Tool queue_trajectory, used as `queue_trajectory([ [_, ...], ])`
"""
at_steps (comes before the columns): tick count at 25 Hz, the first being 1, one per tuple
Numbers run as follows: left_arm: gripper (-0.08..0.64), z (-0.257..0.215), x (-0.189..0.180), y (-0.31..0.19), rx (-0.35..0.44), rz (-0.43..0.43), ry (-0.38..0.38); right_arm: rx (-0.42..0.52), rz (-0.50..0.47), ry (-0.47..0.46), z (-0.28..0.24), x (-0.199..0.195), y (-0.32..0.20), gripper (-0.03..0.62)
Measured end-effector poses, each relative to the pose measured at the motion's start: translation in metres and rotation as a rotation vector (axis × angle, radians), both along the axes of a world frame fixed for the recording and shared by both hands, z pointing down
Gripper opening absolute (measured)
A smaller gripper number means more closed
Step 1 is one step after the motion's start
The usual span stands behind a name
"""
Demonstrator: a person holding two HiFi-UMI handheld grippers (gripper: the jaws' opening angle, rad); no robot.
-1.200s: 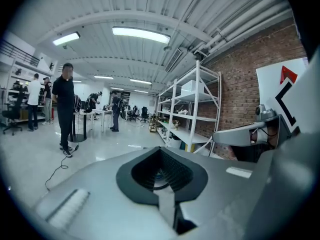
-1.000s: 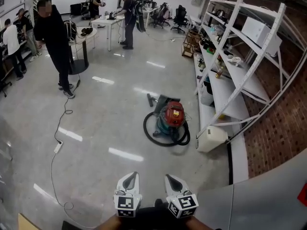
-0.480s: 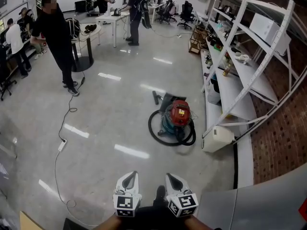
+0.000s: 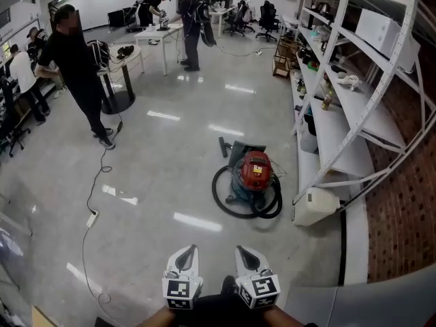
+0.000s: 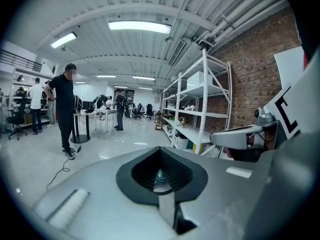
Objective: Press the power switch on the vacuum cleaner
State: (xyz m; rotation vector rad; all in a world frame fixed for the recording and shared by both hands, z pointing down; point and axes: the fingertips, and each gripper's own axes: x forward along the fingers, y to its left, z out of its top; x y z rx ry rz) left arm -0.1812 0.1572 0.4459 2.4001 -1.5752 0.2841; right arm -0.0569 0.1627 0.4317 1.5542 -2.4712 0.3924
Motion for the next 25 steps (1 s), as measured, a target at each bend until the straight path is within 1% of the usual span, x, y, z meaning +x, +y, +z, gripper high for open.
queue_trajectory([
  [6,0.015,-0.001,0.039,-0.027,-0.004,-0.005,-0.030,0.004,-0.012,-0.017,0.001,0.039,-0.030,-0.008],
  [14,0.015,0.000,0.073,-0.050,-0.017,-0.027,-0.052,0.006,-0.019,-0.033,0.005,0.080,-0.056,-0.008],
  [21,0.015,0.000,0.086,-0.066,-0.012,-0.026,-0.061,-0.001,-0.016,-0.036,0.010,0.096,-0.069,-0.008],
  [25,0.015,0.008,0.096,-0.079,-0.029,-0.006,-0.055,-0.014,0.006,-0.027,0.015,0.107,-0.079,-0.008],
])
